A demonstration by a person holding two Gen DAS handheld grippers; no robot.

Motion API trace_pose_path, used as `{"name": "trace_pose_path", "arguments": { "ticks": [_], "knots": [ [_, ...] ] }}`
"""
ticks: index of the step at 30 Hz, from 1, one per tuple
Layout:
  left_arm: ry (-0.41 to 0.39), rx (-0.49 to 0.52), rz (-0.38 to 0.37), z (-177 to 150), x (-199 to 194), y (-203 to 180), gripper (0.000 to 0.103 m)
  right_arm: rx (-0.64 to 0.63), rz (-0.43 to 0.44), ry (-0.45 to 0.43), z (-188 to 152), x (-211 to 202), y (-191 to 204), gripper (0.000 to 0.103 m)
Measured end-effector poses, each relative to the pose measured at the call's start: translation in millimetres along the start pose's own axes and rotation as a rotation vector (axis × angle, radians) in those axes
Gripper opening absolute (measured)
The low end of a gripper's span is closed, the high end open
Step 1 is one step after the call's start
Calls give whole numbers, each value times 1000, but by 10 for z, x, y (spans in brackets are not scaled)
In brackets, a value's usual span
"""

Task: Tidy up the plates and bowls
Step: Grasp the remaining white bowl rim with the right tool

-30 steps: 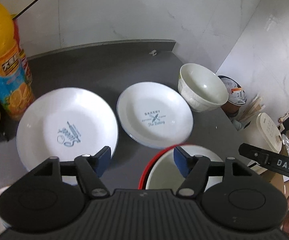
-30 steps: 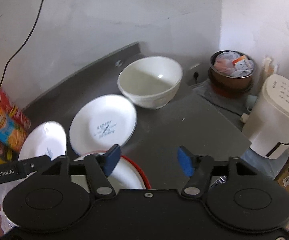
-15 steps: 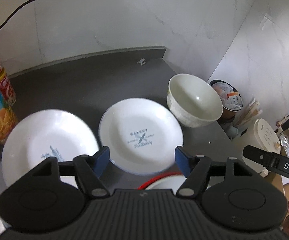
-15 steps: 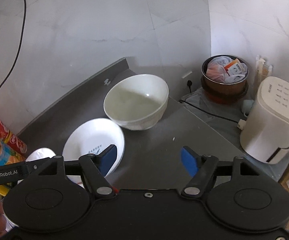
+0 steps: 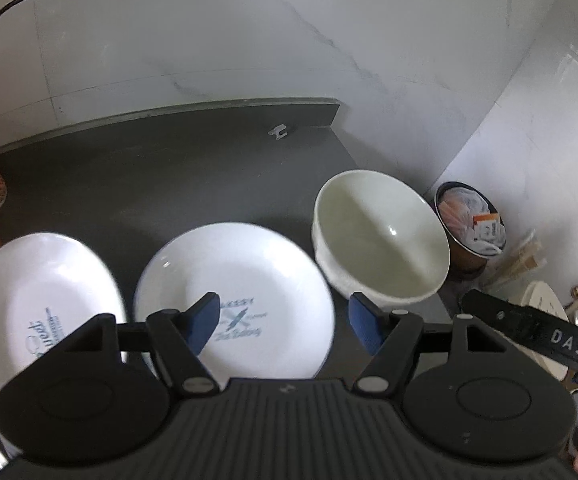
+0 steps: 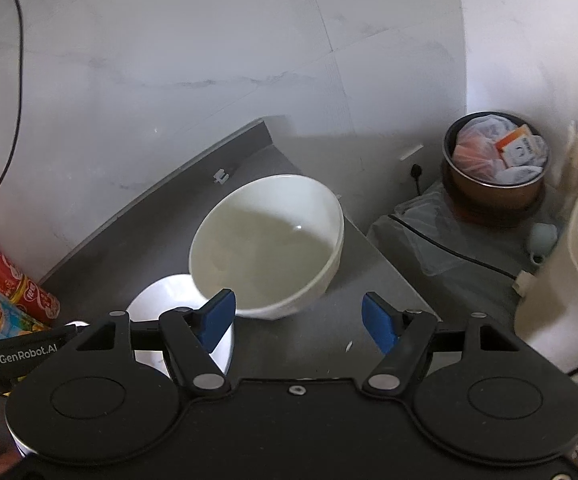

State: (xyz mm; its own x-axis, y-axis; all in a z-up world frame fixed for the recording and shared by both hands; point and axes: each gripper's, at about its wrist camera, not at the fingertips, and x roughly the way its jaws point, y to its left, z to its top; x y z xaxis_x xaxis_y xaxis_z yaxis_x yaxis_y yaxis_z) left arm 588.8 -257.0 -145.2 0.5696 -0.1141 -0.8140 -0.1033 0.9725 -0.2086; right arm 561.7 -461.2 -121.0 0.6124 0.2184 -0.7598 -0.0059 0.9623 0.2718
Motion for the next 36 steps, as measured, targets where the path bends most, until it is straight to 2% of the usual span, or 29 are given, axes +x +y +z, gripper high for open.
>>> {"name": "trace_pose_path", "arguments": {
  "ticks": [9,13,22,27,29,31,33,36],
  "knots": [
    [6,-52,28,150,377,-251,64,-13,54,80,197,442,-213,57],
    [20,-103,46,213,536,-279,54,-14,68,105,257,589,-263,47],
    [70,-185,79,301,837,-305,34,-2,79,161,346,848,-337,37],
    [103,-243,73,281,1009,-273,27,2,77,187,321,961,-342,35],
    [110,-265,59,268,1060,-266,22,0,73,206,313,1024,-333,30],
    [114,-269,40,262,1086,-288,12,-9,58,217,309,1074,-322,24],
    [110,-252,57,264,1076,-346,10,-35,53,208,319,1074,-290,23],
    [113,-284,47,248,1025,-315,10,-52,59,190,327,1020,-273,22]
  ]
}}
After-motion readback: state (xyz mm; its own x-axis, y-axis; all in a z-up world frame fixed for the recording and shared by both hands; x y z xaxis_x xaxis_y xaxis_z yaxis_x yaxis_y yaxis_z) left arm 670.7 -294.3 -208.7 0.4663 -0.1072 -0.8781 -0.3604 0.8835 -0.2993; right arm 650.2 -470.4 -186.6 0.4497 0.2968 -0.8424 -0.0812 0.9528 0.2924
